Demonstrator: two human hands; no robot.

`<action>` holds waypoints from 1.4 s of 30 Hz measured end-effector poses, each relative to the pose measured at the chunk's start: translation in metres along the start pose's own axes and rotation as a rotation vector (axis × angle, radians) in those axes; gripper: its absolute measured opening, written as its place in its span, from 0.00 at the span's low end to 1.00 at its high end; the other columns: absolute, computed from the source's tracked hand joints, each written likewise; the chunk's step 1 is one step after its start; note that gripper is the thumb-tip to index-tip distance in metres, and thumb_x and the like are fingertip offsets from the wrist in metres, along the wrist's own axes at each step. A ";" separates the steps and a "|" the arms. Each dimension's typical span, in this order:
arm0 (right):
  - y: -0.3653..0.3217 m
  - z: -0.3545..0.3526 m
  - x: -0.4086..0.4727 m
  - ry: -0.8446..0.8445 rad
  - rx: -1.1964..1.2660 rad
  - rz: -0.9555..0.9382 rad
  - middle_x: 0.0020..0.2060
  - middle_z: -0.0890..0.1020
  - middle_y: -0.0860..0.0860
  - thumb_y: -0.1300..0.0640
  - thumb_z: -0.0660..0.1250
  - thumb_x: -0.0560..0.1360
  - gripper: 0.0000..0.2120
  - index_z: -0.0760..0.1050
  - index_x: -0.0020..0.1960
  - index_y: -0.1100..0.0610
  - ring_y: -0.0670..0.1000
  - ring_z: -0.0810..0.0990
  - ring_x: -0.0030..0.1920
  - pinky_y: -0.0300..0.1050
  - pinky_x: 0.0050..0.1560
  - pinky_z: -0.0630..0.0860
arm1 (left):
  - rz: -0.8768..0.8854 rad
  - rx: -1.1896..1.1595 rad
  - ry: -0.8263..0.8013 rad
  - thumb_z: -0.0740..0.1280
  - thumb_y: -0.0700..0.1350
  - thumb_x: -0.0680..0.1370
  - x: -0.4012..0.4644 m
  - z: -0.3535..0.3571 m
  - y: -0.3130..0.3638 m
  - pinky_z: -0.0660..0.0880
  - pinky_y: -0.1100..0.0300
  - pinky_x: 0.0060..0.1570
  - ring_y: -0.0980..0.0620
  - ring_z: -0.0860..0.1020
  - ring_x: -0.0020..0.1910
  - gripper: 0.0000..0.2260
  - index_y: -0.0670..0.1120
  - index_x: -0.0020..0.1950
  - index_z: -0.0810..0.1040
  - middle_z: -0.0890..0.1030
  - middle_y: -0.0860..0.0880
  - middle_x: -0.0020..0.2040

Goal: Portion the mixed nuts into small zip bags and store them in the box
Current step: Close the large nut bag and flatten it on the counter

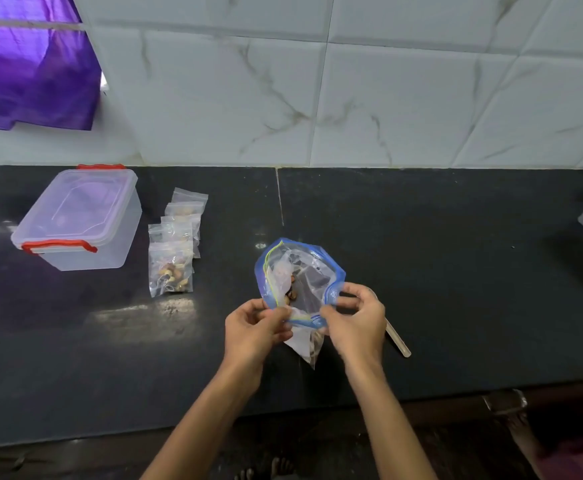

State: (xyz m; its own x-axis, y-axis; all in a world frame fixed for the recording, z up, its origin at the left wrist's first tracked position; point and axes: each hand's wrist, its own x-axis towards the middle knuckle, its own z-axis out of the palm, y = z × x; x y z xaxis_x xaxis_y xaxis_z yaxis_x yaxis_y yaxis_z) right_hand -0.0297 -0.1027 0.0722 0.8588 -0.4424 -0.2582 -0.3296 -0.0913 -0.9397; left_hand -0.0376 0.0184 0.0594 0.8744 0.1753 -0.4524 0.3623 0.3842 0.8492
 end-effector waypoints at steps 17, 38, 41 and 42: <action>-0.007 -0.013 -0.008 -0.302 0.236 0.281 0.37 0.77 0.56 0.71 0.67 0.73 0.11 0.74 0.50 0.58 0.48 0.81 0.33 0.40 0.34 0.80 | 0.073 0.173 -0.060 0.68 0.36 0.75 -0.013 0.011 0.008 0.81 0.54 0.40 0.51 0.82 0.32 0.07 0.40 0.39 0.72 0.79 0.41 0.35; -0.012 -0.016 -0.011 -0.193 0.003 0.188 0.30 0.73 0.55 0.71 0.61 0.73 0.07 0.72 0.42 0.60 0.47 0.72 0.23 0.39 0.26 0.73 | 0.309 0.633 0.079 0.62 0.40 0.76 -0.017 0.018 0.008 0.74 0.57 0.31 0.57 0.74 0.23 0.16 0.42 0.27 0.68 0.80 0.48 0.24; -0.013 -0.010 -0.014 -0.049 -0.332 -0.105 0.26 0.70 0.48 0.70 0.63 0.70 0.10 0.70 0.37 0.57 0.45 0.67 0.24 0.34 0.26 0.66 | 0.319 0.678 0.073 0.62 0.38 0.73 -0.017 0.021 0.009 0.72 0.61 0.28 0.59 0.73 0.21 0.15 0.40 0.27 0.67 0.79 0.46 0.24; -0.016 -0.007 -0.018 -0.014 -0.466 -0.219 0.26 0.69 0.46 0.70 0.63 0.70 0.11 0.68 0.36 0.55 0.44 0.68 0.25 0.33 0.27 0.66 | 0.326 0.684 0.080 0.62 0.38 0.73 -0.017 0.022 0.009 0.73 0.59 0.28 0.59 0.74 0.21 0.14 0.38 0.27 0.68 0.79 0.44 0.24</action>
State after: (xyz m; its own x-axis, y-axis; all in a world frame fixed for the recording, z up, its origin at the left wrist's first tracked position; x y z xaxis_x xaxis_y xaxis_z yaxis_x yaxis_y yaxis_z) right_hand -0.0424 -0.0997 0.0930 0.9314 -0.3567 -0.0724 -0.2782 -0.5695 -0.7735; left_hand -0.0421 -0.0006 0.0807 0.9548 0.2586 -0.1464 0.2319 -0.3407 0.9111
